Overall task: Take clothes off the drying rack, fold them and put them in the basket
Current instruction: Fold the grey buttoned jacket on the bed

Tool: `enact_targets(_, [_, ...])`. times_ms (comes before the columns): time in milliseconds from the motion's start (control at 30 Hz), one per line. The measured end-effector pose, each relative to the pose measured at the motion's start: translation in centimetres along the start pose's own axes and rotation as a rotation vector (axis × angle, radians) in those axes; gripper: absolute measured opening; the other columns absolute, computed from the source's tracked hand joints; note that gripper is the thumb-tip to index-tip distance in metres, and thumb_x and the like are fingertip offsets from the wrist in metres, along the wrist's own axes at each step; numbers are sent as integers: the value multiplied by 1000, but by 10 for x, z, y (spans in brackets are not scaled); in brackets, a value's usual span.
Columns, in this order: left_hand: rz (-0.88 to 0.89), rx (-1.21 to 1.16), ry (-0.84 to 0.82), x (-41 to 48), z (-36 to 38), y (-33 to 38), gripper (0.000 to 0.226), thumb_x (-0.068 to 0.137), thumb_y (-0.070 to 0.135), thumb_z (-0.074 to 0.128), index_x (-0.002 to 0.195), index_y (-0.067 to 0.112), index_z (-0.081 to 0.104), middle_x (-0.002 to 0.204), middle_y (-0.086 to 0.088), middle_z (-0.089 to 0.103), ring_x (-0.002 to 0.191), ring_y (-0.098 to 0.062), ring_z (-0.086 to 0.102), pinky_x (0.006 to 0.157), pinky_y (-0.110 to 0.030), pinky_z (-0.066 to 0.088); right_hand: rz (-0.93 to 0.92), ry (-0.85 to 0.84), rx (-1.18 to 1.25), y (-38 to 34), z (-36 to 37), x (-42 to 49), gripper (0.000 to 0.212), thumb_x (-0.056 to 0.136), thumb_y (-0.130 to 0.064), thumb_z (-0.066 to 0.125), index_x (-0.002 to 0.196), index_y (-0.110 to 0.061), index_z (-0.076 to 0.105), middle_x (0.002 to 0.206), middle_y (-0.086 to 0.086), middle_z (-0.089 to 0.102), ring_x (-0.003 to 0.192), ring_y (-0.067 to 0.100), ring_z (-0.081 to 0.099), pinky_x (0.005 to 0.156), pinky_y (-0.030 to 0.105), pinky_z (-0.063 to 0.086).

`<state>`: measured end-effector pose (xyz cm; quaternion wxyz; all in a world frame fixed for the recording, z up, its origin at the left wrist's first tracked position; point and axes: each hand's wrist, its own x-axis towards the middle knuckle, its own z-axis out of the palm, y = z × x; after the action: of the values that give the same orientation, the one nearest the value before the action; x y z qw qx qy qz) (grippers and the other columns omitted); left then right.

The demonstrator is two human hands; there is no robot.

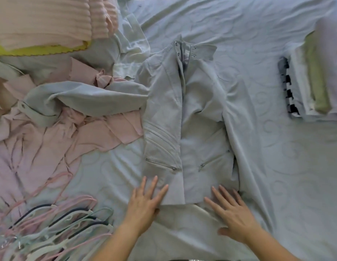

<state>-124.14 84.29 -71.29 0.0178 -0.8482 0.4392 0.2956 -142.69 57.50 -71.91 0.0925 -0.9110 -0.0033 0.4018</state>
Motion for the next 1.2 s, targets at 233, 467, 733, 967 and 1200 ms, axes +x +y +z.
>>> enact_targets(233, [-49,-12,187,13,-15,-48,66,71,6,46,133,31,45,119,-5,67,95,-28,70,61,-33,58,-51,289,31,13,11,14,81,80,-59,54,150,-38,18,154,1,33,148,19,4,113,48,7])
enact_targets(467, [-139,-17,283,-17,-28,-66,70,64,4,71,130,21,56,120,-1,67,77,-26,72,49,-32,54,-103,565,-47,31,-4,33,63,82,-47,49,143,-34,40,150,1,41,138,22,32,114,48,13])
enact_targets(733, [89,67,363,-6,-26,-22,92,54,27,88,135,19,46,135,-11,56,115,-29,59,81,-37,55,-262,640,-200,63,-24,46,52,82,-13,35,131,-21,52,141,12,51,130,36,44,103,58,31])
enact_targets(967, [87,-95,610,-3,-37,-14,30,78,18,65,108,23,66,84,2,74,64,-17,68,53,-28,51,-325,768,-38,93,-41,21,60,73,4,61,125,-23,50,115,13,69,83,28,71,72,33,58])
enact_targets(1200, [42,-86,582,-65,-11,9,35,82,9,48,106,10,74,108,0,72,89,-13,71,81,-23,47,-202,499,-91,166,-27,-64,75,76,2,59,139,-31,36,122,16,65,85,31,71,68,39,58])
